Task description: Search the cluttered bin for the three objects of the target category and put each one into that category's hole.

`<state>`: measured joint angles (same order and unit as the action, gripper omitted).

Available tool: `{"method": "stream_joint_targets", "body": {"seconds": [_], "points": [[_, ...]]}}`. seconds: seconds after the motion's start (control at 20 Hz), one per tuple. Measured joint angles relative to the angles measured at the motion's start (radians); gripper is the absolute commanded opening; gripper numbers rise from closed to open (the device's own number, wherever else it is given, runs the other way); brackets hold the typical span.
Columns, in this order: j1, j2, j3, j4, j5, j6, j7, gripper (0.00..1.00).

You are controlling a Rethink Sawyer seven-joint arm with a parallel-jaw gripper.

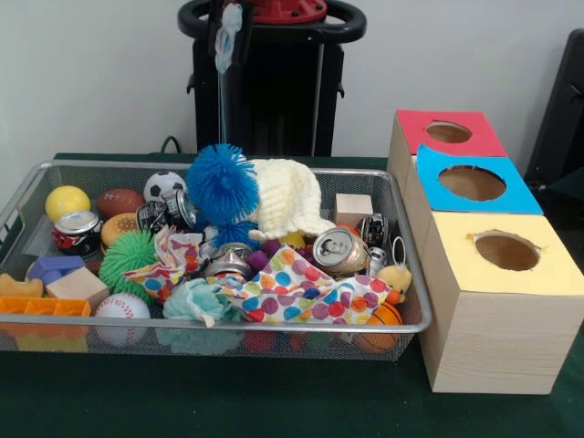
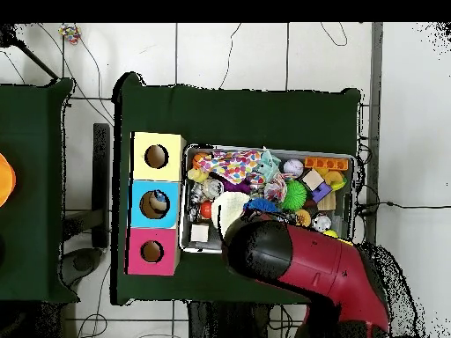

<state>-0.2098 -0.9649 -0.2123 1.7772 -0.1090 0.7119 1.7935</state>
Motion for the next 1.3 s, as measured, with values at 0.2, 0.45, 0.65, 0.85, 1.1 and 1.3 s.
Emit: {"method": "stream_joint_targets", "body": {"seconds": [0.2, 0.45, 0.65, 0.85, 1.1, 1.3], "points": [[-0.016, 0.040, 0.006, 0.000, 0.011, -0.099, 0.000, 0.00], [-0.030, 0.104, 0.009, 0.001, 0.018, -0.252, 0.000, 0.00], [-0.034, 0.137, 0.010, 0.004, 0.019, -0.305, 0.000, 0.00], [-0.045, 0.164, 0.015, 0.007, 0.019, -0.321, 0.000, 0.00], [-0.058, 0.198, 0.026, 0.012, 0.019, -0.334, 0.000, 0.00], [-0.056, 0.209, 0.028, 0.031, 0.023, -0.353, 0.000, 0.00]]}}
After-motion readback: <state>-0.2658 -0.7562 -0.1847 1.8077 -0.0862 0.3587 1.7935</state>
